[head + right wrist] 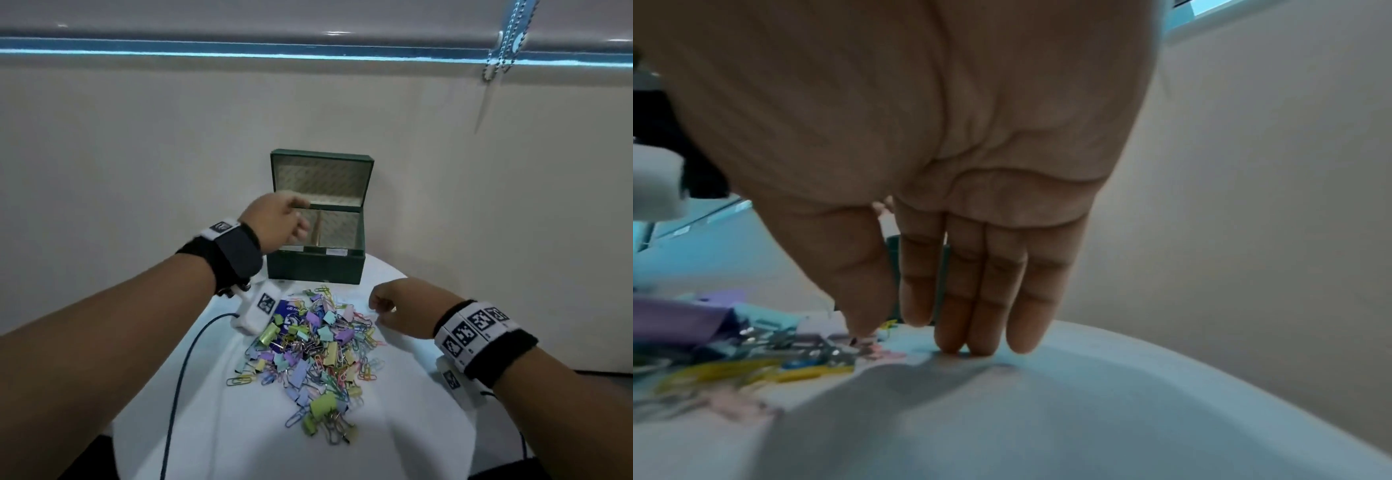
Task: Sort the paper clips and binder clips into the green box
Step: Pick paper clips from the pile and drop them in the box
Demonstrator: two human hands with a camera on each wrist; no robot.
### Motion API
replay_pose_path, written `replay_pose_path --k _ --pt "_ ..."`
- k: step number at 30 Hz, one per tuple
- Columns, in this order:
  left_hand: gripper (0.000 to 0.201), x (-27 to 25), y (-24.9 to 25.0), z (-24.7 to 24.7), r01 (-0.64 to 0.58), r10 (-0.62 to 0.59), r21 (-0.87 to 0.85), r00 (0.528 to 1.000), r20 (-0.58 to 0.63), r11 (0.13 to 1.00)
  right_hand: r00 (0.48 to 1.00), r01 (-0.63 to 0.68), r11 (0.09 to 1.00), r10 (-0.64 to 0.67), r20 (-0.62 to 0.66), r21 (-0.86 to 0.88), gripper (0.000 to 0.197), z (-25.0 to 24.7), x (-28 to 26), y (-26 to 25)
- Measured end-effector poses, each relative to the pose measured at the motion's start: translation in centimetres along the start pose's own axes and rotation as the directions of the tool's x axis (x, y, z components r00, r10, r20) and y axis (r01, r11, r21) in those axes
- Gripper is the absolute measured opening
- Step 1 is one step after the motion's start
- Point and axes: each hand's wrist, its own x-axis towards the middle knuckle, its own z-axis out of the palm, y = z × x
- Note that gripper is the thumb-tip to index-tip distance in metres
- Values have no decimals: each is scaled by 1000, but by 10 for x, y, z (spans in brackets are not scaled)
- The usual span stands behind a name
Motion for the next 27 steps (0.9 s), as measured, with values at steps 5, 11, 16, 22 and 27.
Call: replay_pose_path --k 5,11,16,22,27 --pt "24 -52 -52 -29 -108 -78 690 969 233 716 1000 16 999 -15 -19 36 34 9 12 -6" --pt "42 -64 -79 -11 -231 -139 792 920 368 566 998 67 996 -68 18 57 65 13 43 -20" --pt "22 -59 -83 -6 -173 -130 775 941 312 607 991 91 992 -82 105 -88 79 14 56 -34" --pt "33 -60 -82 -7 -105 -143 747 955 259 657 993 109 993 -111 -39 -36 20 10 53 -28" --pt "36 -61 -82 -6 -131 -49 705 972 229 697 997 68 998 -68 -36 -1 35 11 47 -30"
